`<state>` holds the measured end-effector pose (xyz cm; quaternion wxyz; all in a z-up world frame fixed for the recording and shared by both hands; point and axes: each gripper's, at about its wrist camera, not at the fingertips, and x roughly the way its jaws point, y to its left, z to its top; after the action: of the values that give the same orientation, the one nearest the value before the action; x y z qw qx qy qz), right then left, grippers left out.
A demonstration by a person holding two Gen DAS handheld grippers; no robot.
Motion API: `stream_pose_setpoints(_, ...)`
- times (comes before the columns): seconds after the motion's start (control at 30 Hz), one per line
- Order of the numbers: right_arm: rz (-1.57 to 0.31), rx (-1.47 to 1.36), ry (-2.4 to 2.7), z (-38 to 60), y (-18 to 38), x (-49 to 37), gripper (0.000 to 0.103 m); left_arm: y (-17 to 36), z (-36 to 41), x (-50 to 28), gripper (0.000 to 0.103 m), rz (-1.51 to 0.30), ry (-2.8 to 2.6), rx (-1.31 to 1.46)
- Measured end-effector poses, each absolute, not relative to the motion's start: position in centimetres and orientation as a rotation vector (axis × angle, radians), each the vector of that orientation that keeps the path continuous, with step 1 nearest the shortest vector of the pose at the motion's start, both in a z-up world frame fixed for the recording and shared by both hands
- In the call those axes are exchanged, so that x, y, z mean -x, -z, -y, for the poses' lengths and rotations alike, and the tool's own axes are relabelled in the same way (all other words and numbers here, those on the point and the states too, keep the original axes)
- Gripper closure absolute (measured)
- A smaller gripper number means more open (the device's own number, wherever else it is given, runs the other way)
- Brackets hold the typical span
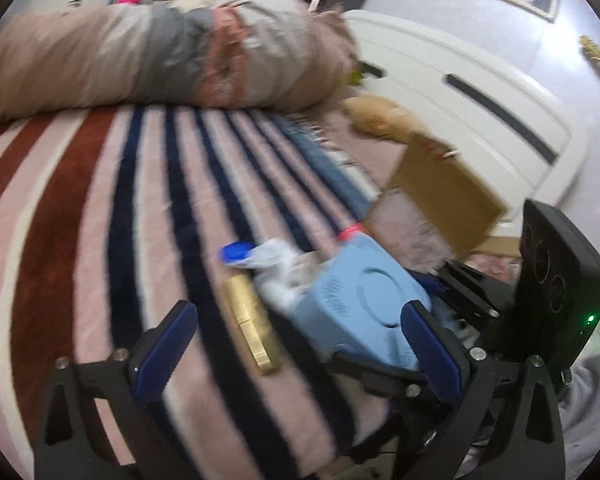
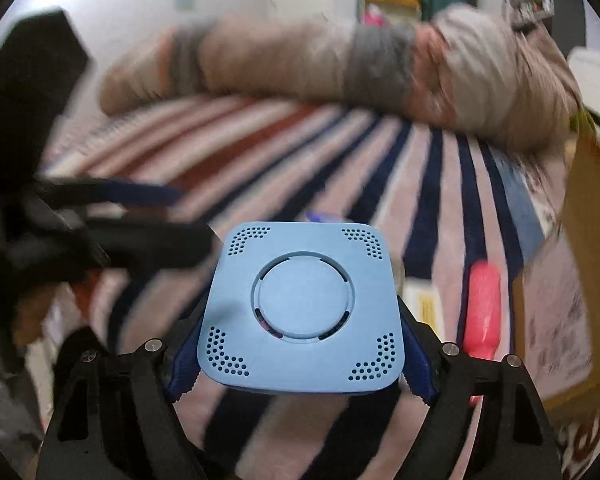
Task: Organize rigid objects
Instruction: 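Grasp the light-blue square pad with the right gripper, then carry the blue pad into the cardboard box and open the right gripper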
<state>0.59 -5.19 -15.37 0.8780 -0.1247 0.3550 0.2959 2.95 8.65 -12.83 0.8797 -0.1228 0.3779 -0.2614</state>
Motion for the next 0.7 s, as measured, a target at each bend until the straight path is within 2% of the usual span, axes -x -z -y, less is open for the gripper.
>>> stream_pose_setpoints(0.03, -0.689, 0.275, -0.648, 5.1, 14.1, -0.3, 0.024, 12.2, -8.4, -3.0, 0.008, -0.779, 0.575, 0.268)
stream_pose_setpoints(0.2, -0.548, 0.279, -0.749, 5.2, 10.1, 0.1, 0.024, 8.4, -7.6, -3.6, 0.042, -0.742, 0.695, 0.338)
stream_pose_setpoints(0.33, -0.479, 0.286, -0.752, 6.0, 7.6, 0.0, 0.024, 5.3, -6.0, -3.7, 0.052, -0.700, 0.721, 0.310)
stream_pose_setpoints(0.4, -0.465, 0.302, -0.740, 7.0, 6.4, -0.5, 0.024, 3.7, -5.0, -3.8, 0.066, -0.684, 0.743, 0.298)
stream_pose_setpoints(0.7, -0.475, 0.230, -0.607, 17.3, 1.1, -3.0, 0.024, -2.0, 6.3, -7.1, 0.072, -0.662, 0.868, 0.099)
